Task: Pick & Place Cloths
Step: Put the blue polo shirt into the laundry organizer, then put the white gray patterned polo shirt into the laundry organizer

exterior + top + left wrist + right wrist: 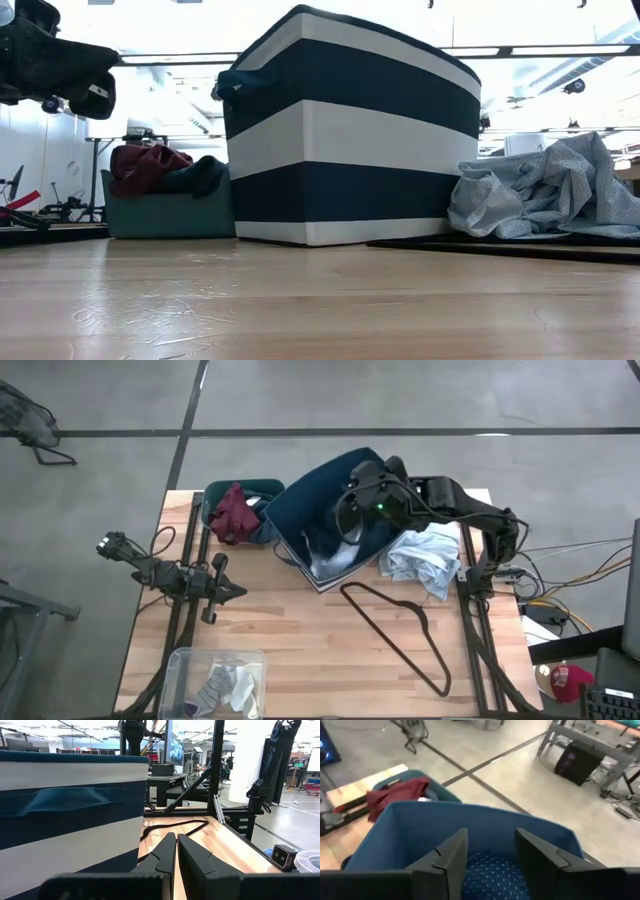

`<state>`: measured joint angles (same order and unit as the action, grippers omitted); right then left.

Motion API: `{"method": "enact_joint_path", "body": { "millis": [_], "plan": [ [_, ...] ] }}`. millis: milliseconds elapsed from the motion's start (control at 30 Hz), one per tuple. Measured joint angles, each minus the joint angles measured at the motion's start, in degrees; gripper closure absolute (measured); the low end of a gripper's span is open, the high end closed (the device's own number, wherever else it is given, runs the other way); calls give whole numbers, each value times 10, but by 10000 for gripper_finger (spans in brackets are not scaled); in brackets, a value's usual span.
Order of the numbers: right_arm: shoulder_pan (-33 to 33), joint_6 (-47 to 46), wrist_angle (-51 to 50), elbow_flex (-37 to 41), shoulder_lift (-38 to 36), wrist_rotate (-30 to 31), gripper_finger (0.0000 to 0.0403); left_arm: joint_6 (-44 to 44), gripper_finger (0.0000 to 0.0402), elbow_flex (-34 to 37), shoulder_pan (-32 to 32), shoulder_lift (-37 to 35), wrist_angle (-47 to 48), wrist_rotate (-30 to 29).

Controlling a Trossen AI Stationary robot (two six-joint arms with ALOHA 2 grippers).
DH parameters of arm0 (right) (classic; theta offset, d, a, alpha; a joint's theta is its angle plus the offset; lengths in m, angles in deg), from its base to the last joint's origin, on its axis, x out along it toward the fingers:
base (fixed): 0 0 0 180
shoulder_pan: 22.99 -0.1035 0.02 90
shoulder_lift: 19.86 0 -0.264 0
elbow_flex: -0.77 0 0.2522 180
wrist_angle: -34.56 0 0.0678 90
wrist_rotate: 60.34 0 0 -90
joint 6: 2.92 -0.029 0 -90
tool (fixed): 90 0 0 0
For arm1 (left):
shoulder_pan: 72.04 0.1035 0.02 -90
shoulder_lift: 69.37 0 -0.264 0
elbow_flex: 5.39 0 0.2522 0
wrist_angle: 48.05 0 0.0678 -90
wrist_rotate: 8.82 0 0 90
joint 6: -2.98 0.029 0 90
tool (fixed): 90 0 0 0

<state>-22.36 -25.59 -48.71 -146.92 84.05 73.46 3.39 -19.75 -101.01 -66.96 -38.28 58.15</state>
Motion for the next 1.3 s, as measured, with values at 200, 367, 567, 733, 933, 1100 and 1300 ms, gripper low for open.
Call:
{"method": "enact_joint_path", "body": {
  "millis": [200, 367, 567, 733, 933, 1100, 1300],
  "plan": [
    [-8, -58, -101, 1, -2, -8, 203, 0, 376, 0, 0, 0, 0, 0],
    [-23, -138, -201, 9, -5, -53, 189, 0, 376, 0, 0, 0, 0, 0],
    [-36, -176, -205, 21, -17, -170, 167, 0, 376, 0, 0, 0, 0, 0],
    [-73, -175, -204, 50, -13, -236, 150, 0, 376, 0, 0, 0, 0, 0],
    [-136, -222, -205, 123, 7, -273, 141, 0, 376, 0, 0, 0, 0, 0],
    [-187, -315, -205, 217, 10, -291, 135, 0, 376, 0, 0, 0, 0, 0],
    [-225, -494, -206, 353, 8, -238, 126, 0, 376, 0, 0, 0, 0, 0]
  ]
}}
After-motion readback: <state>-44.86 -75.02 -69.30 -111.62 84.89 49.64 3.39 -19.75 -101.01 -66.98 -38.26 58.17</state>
